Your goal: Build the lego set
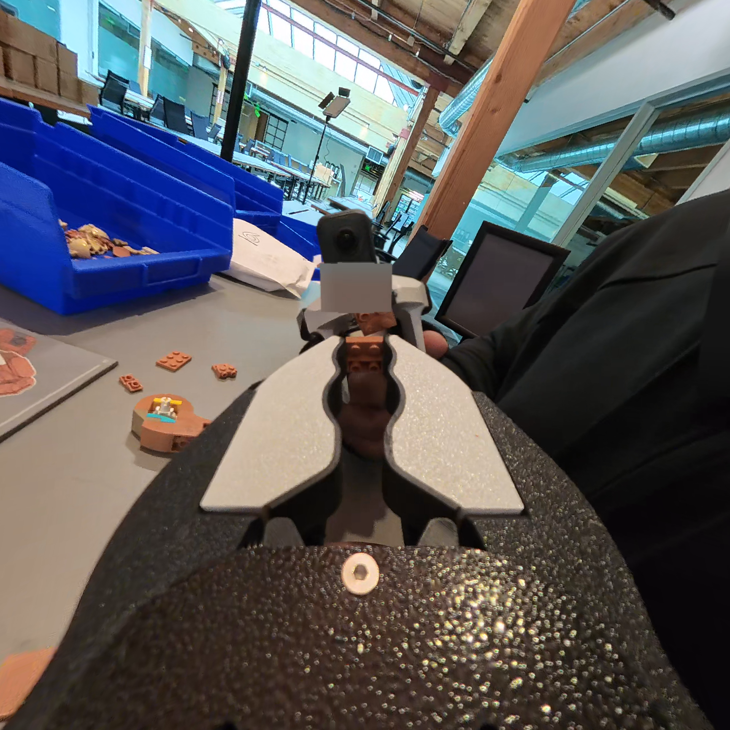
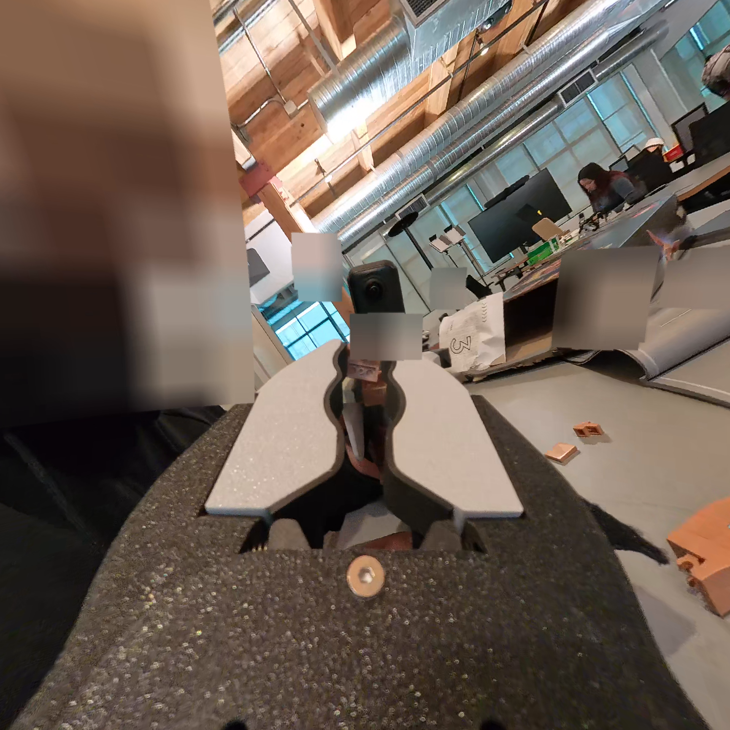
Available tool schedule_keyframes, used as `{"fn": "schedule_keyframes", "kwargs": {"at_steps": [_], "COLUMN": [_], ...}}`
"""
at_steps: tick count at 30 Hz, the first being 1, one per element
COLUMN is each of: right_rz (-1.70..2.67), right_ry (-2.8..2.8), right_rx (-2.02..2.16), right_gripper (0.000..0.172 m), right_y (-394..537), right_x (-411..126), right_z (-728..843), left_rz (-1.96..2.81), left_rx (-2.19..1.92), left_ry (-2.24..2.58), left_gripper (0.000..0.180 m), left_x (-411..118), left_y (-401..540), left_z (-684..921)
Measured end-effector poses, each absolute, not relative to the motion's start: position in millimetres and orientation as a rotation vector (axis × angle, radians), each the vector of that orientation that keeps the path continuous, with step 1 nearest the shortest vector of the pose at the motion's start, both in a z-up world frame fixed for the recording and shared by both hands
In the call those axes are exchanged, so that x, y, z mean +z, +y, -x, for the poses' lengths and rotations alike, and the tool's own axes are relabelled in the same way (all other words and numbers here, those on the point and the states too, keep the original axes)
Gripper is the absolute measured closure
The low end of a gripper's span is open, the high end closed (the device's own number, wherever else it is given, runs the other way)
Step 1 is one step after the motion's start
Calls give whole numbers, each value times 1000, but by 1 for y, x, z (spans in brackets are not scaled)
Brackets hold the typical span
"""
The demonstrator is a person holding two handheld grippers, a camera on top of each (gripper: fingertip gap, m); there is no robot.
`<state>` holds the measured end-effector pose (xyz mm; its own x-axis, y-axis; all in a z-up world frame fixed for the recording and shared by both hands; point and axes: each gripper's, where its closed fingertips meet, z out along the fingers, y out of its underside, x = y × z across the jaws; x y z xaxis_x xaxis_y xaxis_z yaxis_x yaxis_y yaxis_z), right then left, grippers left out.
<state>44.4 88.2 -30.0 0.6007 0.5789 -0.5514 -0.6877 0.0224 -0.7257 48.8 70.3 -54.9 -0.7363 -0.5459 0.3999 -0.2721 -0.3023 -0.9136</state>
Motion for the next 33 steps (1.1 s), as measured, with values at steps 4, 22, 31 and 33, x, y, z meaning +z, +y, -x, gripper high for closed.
{"fn": "schedule_keyframes", "kwargs": {"at_steps": [4, 22, 31, 33], "right_rz": [1223, 1247, 1245, 1246], "right_ry": [81, 10, 13, 19], "right_rx": [928, 819, 783, 780], "right_gripper": [155, 156, 156, 155], "right_y": [89, 90, 90, 90], "right_x": [-32, -32, -31, -32], "right_z": [-42, -35, -34, -35], "left_rz": [1046, 1076, 1052, 1061], "left_rx": [-2223, -2478, -2529, -2534], "left_ry": [1736, 1676, 1617, 1601], "left_gripper": [164, 164, 165, 165], "left_x": [-53, -47, -45, -46], "left_y": [67, 65, 65, 65], "left_z": [-46, -38, -38, -39]}}
